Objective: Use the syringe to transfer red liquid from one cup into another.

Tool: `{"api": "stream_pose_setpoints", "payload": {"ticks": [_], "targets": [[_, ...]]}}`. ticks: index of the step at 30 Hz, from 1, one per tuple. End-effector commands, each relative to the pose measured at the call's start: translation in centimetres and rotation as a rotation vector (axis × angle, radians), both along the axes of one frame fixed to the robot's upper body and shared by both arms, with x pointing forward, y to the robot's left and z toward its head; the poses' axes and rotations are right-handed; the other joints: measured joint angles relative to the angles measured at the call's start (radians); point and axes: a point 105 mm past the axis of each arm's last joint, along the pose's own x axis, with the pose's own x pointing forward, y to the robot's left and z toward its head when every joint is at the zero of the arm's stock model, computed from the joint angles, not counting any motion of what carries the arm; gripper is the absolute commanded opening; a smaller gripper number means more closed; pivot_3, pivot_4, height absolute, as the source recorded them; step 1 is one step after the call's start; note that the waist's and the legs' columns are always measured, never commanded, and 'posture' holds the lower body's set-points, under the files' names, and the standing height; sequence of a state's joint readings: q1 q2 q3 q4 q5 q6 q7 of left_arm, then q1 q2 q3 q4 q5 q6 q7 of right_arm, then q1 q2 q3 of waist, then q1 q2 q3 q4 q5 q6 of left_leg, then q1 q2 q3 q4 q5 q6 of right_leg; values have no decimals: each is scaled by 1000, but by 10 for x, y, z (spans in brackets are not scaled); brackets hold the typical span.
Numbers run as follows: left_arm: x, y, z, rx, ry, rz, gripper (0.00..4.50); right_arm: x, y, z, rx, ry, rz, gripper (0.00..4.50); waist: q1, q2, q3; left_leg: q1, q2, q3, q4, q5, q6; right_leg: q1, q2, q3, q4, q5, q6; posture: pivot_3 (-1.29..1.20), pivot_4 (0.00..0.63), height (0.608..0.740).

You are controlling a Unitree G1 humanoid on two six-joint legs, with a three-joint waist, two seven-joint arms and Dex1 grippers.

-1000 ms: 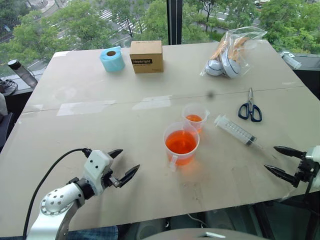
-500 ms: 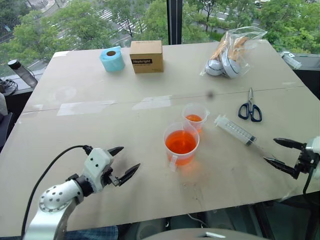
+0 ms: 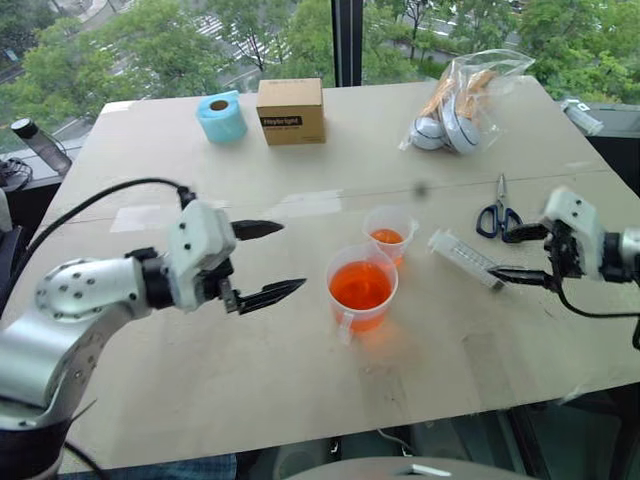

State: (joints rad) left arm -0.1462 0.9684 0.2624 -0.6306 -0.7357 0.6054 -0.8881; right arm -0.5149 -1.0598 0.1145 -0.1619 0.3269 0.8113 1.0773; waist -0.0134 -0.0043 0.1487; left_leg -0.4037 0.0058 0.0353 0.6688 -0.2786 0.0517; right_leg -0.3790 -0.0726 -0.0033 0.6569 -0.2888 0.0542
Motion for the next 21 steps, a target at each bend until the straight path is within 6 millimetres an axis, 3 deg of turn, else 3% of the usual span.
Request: {"api": "stream_pose_setpoints", "payload": {"ticks": [1,6,14,21], "targets": [[-5,-13,13,-5,-12,-55,4500,2,-6,-7,-219,85,-21,4466,3,0,0,-2,0,0,0,0,0,-1,0,-1,-1,0,0,0,150,740],[4,-31,35,-90,8,-41,4500,39,15,-9,-178,180,-166,4466,-4,-4,3,-10,0,-2,6,0,0,-6,2,-2,1,0,1,0,150,740],[3,-38,50,-45,29,3,4500,51,29,-10,-242,241,-141,4466,2,-7,5,-14,-1,-4,8,1,0,-9,3,-5,3,0,1,0,150,740],[-9,-51,72,-60,27,-87,4500,58,42,-8,-255,277,-128,4466,-1,-8,6,-12,-2,-4,11,1,-1,-9,5,-5,6,0,1,0,150,740]]}}
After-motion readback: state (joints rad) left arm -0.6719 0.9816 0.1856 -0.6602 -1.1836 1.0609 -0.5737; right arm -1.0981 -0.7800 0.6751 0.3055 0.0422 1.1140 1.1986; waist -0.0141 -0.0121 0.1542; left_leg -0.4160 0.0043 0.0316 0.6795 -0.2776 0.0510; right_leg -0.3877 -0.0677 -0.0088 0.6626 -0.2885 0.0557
